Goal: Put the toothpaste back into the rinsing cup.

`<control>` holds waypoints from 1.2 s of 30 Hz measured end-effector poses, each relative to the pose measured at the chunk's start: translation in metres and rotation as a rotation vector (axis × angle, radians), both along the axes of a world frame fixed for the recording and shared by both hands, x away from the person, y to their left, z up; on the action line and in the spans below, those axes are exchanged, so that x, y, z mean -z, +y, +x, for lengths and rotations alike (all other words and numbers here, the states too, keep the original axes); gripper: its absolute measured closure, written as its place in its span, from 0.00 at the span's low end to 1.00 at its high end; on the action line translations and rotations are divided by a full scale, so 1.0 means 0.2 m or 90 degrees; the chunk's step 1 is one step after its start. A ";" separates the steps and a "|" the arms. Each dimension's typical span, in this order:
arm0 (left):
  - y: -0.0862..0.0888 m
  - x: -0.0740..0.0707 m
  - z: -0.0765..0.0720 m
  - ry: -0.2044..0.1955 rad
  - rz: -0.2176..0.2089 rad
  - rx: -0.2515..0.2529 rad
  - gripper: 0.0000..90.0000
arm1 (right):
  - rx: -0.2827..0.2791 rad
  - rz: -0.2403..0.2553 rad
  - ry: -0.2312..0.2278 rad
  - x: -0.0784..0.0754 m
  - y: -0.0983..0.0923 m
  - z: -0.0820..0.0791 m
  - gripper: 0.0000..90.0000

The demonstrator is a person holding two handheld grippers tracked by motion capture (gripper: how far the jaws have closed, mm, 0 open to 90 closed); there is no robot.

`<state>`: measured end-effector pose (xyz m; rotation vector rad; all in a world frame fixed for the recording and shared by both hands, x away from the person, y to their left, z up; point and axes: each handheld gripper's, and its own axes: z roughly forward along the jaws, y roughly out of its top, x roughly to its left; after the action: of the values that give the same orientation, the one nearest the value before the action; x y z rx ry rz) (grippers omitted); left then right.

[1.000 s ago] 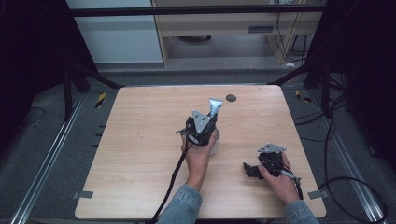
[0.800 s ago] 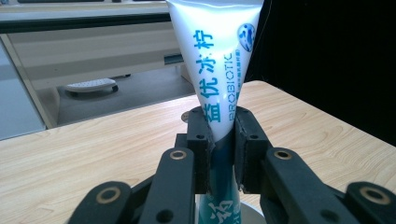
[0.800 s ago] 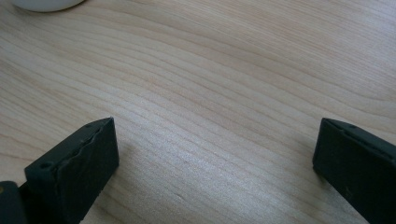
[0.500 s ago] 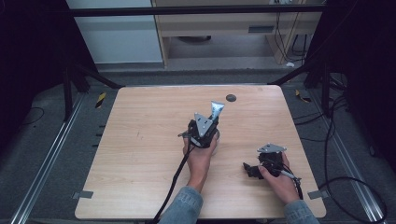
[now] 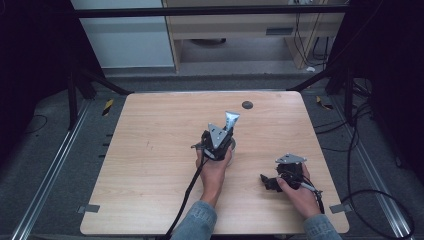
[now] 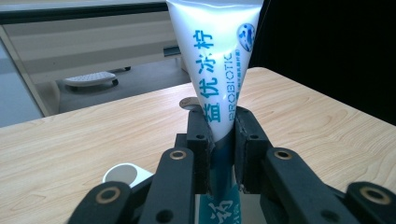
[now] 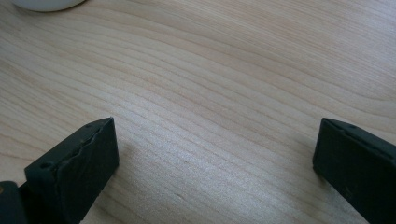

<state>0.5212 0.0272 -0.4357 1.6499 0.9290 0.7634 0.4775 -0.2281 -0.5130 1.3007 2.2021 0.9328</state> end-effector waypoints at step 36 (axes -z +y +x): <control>0.00 -0.02 0.04 0.050 0.020 0.000 0.85 | 0.000 0.000 0.000 0.00 0.00 0.00 0.01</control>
<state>0.5292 0.0263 -0.4317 1.7180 0.9765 0.7203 0.4775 -0.2281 -0.5129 1.3013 2.2024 0.9324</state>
